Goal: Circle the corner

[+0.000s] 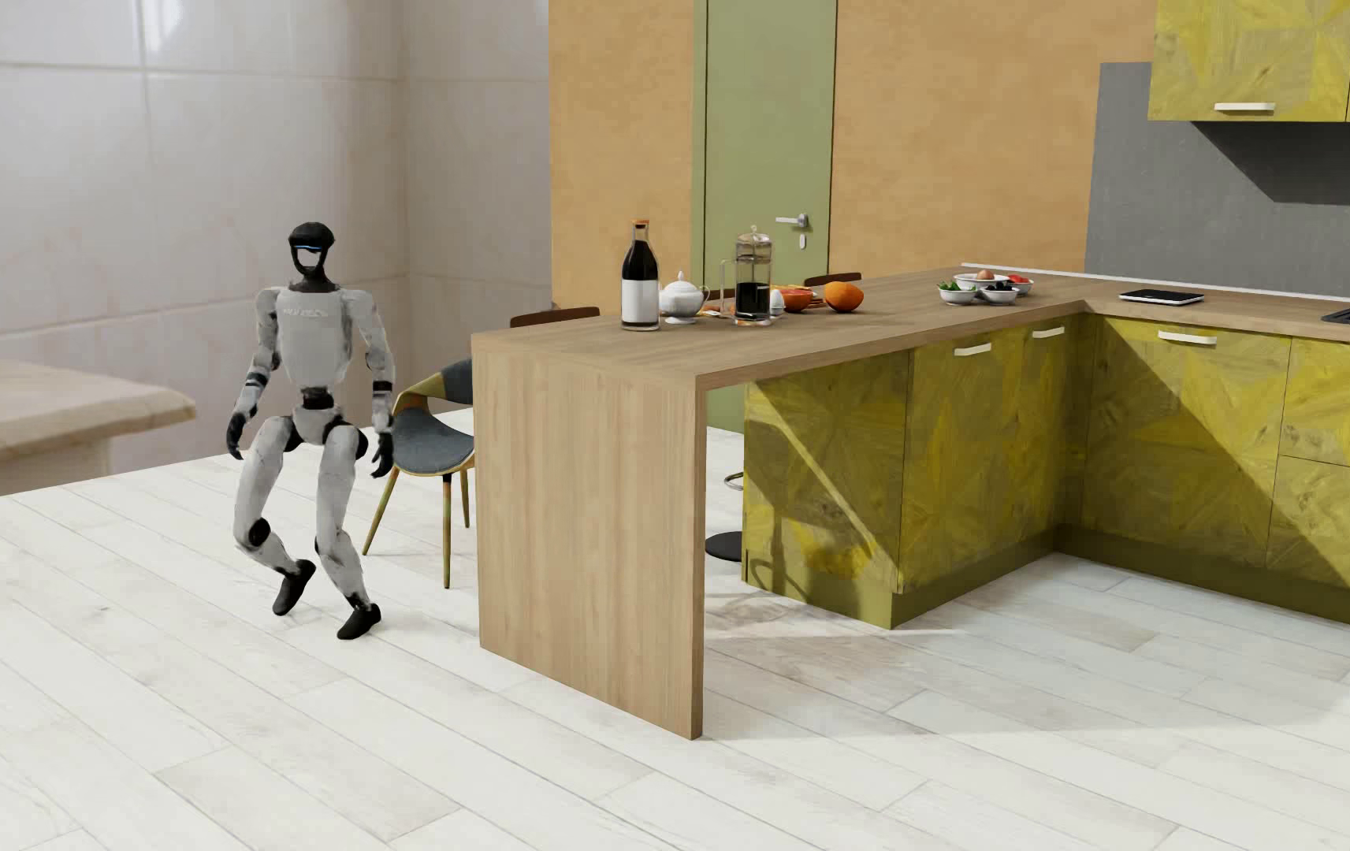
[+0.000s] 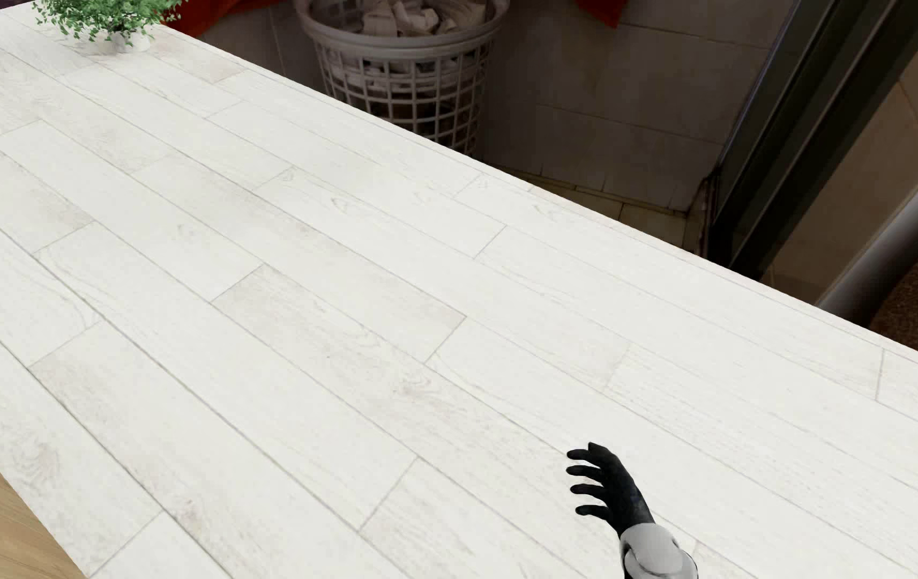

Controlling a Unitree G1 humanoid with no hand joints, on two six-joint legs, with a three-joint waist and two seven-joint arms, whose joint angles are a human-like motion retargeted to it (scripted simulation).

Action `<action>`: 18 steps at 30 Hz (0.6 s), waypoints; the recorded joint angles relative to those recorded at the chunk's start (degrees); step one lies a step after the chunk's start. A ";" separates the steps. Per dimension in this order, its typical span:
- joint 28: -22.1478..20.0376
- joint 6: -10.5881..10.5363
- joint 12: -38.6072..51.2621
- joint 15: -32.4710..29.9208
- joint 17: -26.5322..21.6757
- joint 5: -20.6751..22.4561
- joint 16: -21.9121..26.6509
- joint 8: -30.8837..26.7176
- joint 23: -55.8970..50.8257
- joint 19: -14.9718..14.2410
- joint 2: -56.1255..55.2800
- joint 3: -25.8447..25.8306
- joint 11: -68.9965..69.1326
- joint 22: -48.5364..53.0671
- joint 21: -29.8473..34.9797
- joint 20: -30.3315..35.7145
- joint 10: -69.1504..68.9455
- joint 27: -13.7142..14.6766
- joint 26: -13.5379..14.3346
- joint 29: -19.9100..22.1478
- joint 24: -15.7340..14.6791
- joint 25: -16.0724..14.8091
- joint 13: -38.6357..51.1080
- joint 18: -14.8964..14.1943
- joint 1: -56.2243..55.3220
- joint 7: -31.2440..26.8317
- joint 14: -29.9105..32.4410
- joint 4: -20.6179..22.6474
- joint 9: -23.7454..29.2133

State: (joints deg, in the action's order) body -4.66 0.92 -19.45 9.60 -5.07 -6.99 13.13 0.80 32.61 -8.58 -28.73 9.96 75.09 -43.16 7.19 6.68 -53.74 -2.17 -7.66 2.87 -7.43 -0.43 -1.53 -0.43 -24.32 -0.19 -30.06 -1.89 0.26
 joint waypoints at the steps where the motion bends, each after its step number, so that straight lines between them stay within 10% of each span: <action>1: -1.41 1.58 -0.02 5.68 -0.13 0.56 -1.21 -3.06 1.77 -1.09 -4.55 -2.58 -2.41 1.86 -2.00 -2.48 2.08 3.22 -0.43 0.21 -0.37 0.29 -4.10 -0.26 2.81 -0.49 -0.92 0.88 0.32; 4: -0.49 4.12 9.14 9.53 -5.60 -0.25 -5.46 -4.24 4.41 -3.06 -8.58 -3.59 -24.52 10.43 -5.59 -4.75 3.03 4.09 -1.19 -1.22 6.62 2.80 -14.54 -1.21 8.88 -3.59 -5.20 2.69 0.87; 6: 5.27 -1.29 9.24 8.69 -10.27 -0.79 -6.12 0.53 3.98 3.14 -3.55 -1.04 -25.35 7.58 -3.69 -3.33 -14.22 2.11 1.67 0.71 9.53 2.26 -9.79 7.38 2.22 -1.90 4.47 0.09 1.62; 9: 10.72 -8.21 1.65 12.55 -6.34 -2.46 -3.04 6.50 -0.96 1.05 8.92 8.54 -32.67 8.97 -2.38 -7.41 -13.82 4.88 1.60 7.72 6.01 -0.29 -2.84 1.53 -4.03 5.13 4.42 -2.28 0.73; 11: 6.25 -9.75 -2.31 12.26 -2.78 -3.46 -1.99 5.43 -1.40 -0.82 8.83 8.72 -20.65 5.04 0.93 -4.61 -0.20 7.63 1.19 7.74 7.52 -0.59 4.07 5.83 -3.56 5.37 2.37 -1.26 0.42; 13: 0.80 -4.27 -0.13 6.47 -0.89 0.29 -1.70 -3.09 3.23 -1.54 -1.49 3.51 -5.03 0.10 -0.39 -1.72 0.13 11.21 0.36 3.27 7.49 3.04 -0.28 4.43 0.39 3.45 -0.83 1.84 1.37; 16: -2.44 4.83 6.34 11.88 -4.49 0.37 -4.31 -2.50 4.35 -0.92 -7.46 -3.03 -22.82 8.93 -4.05 -2.85 2.39 6.69 -0.80 -4.61 4.61 9.39 -11.45 2.97 8.12 0.60 -7.01 4.59 0.64; 18: 2.26 4.09 13.54 14.35 -8.97 0.14 -4.83 0.41 4.10 3.47 -2.26 -2.27 -21.66 7.17 -4.53 -2.44 -10.49 4.22 -0.49 -4.29 2.69 8.28 -12.64 4.57 6.17 -1.45 -1.31 3.77 1.59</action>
State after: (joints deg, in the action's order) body -2.40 5.01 -5.91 23.96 -14.04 -6.85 8.30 1.21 36.71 -5.11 -31.00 7.69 53.43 -35.99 2.66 4.24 -64.22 2.05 -8.15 -1.41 -4.74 7.85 -14.17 4.14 -18.16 -1.64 -31.37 1.87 1.84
